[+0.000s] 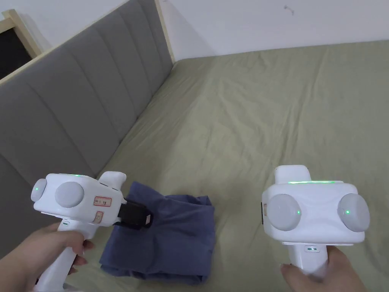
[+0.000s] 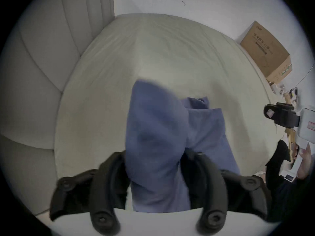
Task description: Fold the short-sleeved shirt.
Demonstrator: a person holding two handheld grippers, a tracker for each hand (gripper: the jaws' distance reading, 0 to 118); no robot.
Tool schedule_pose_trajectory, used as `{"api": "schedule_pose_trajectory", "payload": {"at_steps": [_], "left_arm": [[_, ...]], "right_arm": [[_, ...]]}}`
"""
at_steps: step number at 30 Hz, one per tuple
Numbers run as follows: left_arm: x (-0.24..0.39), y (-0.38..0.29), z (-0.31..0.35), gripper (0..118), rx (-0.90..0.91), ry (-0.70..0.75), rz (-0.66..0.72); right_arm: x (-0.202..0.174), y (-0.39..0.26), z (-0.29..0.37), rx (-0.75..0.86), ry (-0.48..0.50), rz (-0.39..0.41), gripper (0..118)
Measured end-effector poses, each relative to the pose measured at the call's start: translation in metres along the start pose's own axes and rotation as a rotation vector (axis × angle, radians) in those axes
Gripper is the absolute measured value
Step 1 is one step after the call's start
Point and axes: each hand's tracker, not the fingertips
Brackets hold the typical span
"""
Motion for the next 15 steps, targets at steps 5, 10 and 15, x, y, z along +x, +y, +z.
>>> {"api": "schedule_pose_trajectory", "payload": {"at_steps": [5,10,15], "left_arm": [[-0.008,-0.003,0.023,118,0.091,0.042,0.097],[0.023,-0.019,0.051,118,0.182,0.250,0.118],[0.089,-0.038,0.060,108,0.220,0.452,0.063]], "right_arm": [[0.009,-0.007,0.001,0.005,-0.043,-0.027,5],[0.026,-0.010,0.006,0.001,-0.076,-0.058,5],[0.047,-0.016,0.026,0.029,-0.075,-0.065,5]]}}
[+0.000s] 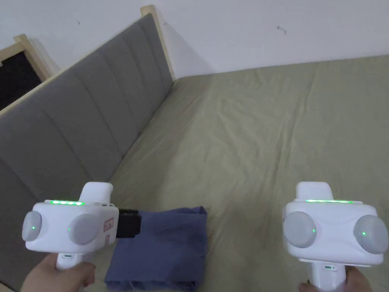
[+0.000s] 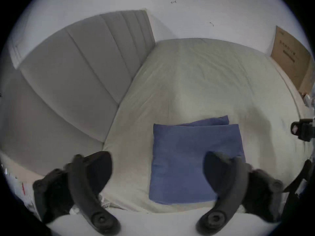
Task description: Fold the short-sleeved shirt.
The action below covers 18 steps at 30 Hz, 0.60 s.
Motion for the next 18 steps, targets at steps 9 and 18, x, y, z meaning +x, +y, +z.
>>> {"api": "schedule_pose_trajectory", "payload": {"at_steps": [9,18], "left_arm": [[0.139,-0.009,0.058,3,0.095,-0.248,0.192],[0.305,0.019,0.157,3,0.283,-0.409,0.071]], "right_arm": [[0.100,-0.001,0.048,0.050,0.094,-0.034,5],[0.261,-0.010,0.123,0.206,-0.022,-0.135,5]]}}
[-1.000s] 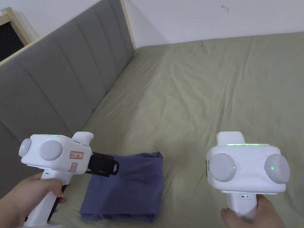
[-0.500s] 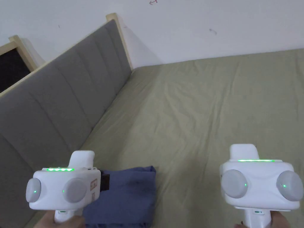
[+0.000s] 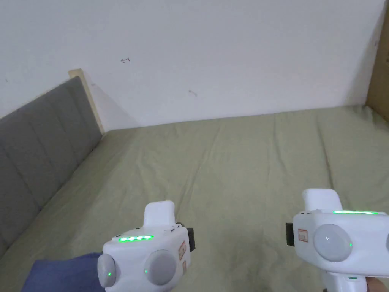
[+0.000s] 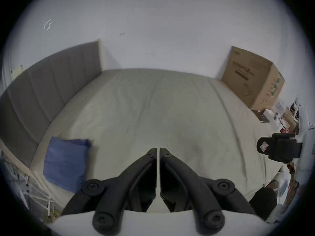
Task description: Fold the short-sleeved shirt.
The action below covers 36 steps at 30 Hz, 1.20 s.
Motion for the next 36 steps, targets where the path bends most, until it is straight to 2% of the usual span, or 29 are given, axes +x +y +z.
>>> {"api": "schedule_pose_trajectory", "payload": {"at_steps": [3,7,12,16,18,19,21,23,25,27,31,36], "left_arm": [[0.045,0.012,0.018,3,0.100,-0.026,-0.016],[0.084,0.026,0.053,3,0.300,-0.012,-0.056],[0.102,0.039,0.092,3,0.482,0.018,-0.065],[0.104,0.045,0.115,4,0.539,0.032,-0.067],[0.101,0.045,0.124,18,0.560,0.037,-0.061],[0.099,0.044,0.127,30,0.569,0.038,-0.057],[0.096,0.043,0.132,73,0.574,0.036,-0.047],[0.093,0.041,0.135,104,0.570,0.034,-0.044],[0.090,0.036,0.141,106,0.579,0.034,-0.040],[0.088,0.034,0.144,106,0.587,0.043,-0.052],[0.083,0.031,0.148,106,0.596,0.075,-0.064],[0.075,0.031,0.152,106,0.598,0.086,-0.055]], "right_arm": [[0.046,0.011,0.029,0.092,0.001,-0.050,5],[0.085,0.025,0.067,0.254,-0.004,-0.050,5],[0.093,0.035,0.109,0.470,-0.022,0.015,5],[0.086,0.034,0.139,0.618,0.046,0.033,5],[0.079,0.031,0.149,0.667,0.026,0.045,15],[0.076,0.029,0.154,0.693,0.034,0.047,25],[0.071,0.027,0.158,0.705,0.047,0.037,57],[0.066,0.024,0.161,0.718,0.045,0.038,88],[0.063,0.022,0.162,0.732,0.041,0.051,97],[0.058,0.021,0.163,0.735,0.031,0.066,116],[0.051,0.021,0.168,0.742,0.035,0.089,118],[0.049,0.022,0.167,0.740,0.027,0.061,118]]}}
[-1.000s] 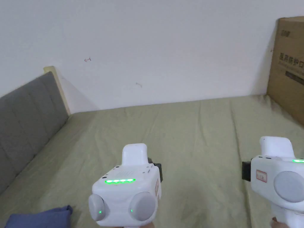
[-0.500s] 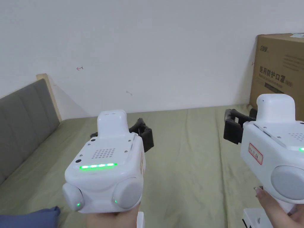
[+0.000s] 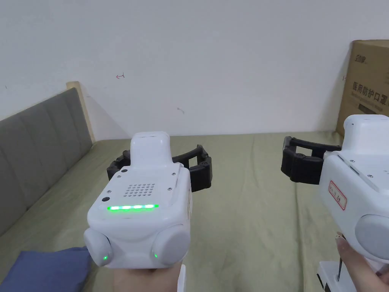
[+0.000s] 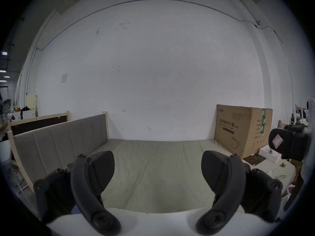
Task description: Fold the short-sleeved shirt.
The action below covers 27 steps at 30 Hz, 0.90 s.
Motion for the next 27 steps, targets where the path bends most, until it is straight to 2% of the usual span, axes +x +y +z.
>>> {"api": "schedule_pose_trajectory", "payload": {"at_steps": [9,27], "left_arm": [[-0.012,0.001,-0.008,106,-0.003,-0.022,-0.004],[-0.030,0.001,-0.024,106,-0.028,0.020,0.033]], "right_arm": [[0.000,-0.001,-0.011,-0.020,-0.028,-0.027,118],[-0.017,-0.006,-0.025,-0.049,-0.023,0.040,118]]}}
